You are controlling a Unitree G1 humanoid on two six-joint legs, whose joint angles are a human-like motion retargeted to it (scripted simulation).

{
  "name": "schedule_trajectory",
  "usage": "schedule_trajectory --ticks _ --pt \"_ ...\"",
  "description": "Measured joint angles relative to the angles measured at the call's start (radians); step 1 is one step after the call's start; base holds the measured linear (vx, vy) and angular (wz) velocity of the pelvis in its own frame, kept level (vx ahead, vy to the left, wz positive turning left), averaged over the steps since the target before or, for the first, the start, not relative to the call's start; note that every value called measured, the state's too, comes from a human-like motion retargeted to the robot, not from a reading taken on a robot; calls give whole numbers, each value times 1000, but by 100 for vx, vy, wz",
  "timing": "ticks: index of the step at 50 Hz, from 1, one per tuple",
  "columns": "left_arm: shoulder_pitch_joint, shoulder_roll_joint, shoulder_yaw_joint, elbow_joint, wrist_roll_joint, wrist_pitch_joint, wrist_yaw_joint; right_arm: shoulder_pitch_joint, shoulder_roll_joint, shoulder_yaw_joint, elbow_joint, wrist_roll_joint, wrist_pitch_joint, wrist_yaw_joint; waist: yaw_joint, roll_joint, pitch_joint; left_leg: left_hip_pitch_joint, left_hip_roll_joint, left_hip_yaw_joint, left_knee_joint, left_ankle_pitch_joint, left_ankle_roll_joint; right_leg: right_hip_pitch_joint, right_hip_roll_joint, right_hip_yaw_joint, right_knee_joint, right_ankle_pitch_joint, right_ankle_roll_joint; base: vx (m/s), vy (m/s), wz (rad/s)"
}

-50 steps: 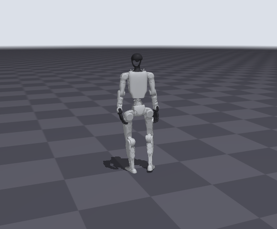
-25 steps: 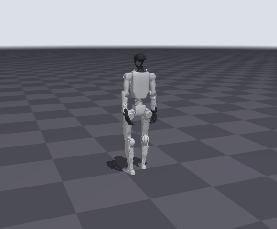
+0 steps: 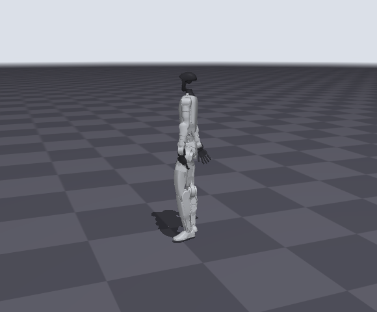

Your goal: In place motions

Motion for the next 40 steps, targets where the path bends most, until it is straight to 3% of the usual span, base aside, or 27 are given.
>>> schedule_trajectory --ticks 3,5,7,12,13,15,17,23,25,27,28,30,35,40 --pt "22 14 41 43 -21 18 25 8 1 -15 -9 -5 -2 -2 46 14 -15 28 -44 -40 -68 30 -11 33 18 -66 12 -10 17 5 31 146" --pt "42 15 83 78 -44 37 40 15 -8 -23 -26 -18 -6 1 51 39 -37 69 -68 36 -148 46 -18 59 37 -123 31 -13 30 16 46 149" --pt "54 8 130 119 -71 67 29 11 -19 -30 -47 -32 -1 3 51 77 -49 13 -85 -195 -156 64 -10 93 44 -182 69 4 18 15 42 127" --pt "60 17 179 152 -104 106 -30 -28 -34 -4 -129 28 -37 15 14 214 2 22 31 -299 -142 61 -23 107 7 -100 365 38 -156 6 32 140" --pt "61 22 176 154 -91 109 -36 -35 -35 -3 -142 17 -40 33 10 224 7 28 29 -321 -148 64 -18 82 -18 -38 437 32 -156 11 18 136" --pt "66 32 177 161 -51 125 -29 -47 -28 -3 -159 -7 -32 48 2 200 -2 31 -12 -352 -170 78 -4 -48 -55 206 567 3 -129 16 16 134" --pt "70 39 175 169 -41 131 -5 -58 -17 10 -171 -2 -33 42 -8 173 -15 25 -46 -381 -185 91 7 -145 -8 404 569 -18 -97 11 6 138" --pt "48 45 173 189 -70 136 -26 -74 8 80 -264 -58 -70 78 -80 122 29 44 -106 -492 -203 108 16 -206 95 669 354 -81 -73 9 -2 151" --pt "37 43 173 194 -70 139 -31 -75 11 101 -286 -94 -79 82 -92 88 46 72 -143 -511 -216 112 18 -223 123 790 269 -64 -57 10 -5 123" --pt "25 42 167 199 -77 136 -22 -76 12 117 -293 -125 -85 81 -85 50 60 100 -179 -534 -228 114 20 -227 142 898 200 58 -62 9 -6 80" --pt "20 42 165 200 -78 133 -17 -76 13 124 -292 -141 -88 83 -70 39 62 110 -184 -539 -233 115 21 -227 179 1019 196 52 -74 10 -7 45" --pt "11 42 153 200 -69 128 -17 -71 15 123 -286 -173 -91 90 -44 14 57 115 -204 -554 -236 116 27 -205 113 823 188 56 -56 11 -8 50" --pt "-12 34 111 171 -51 131 -34 -55 16 89 -252 -207 -85 90 -22 -18 43 104 -218 -592 -228 127 42 -167 75 756 172 57 -18 6 -7 67" --pt "-11 21 70 108 -57 102 -68 -43 13 63 -253 -184 -78 90 -28 -25 51 106 -212 -552 -237 133 44 -186 82 768 208 53 -29 4 -6 -8"
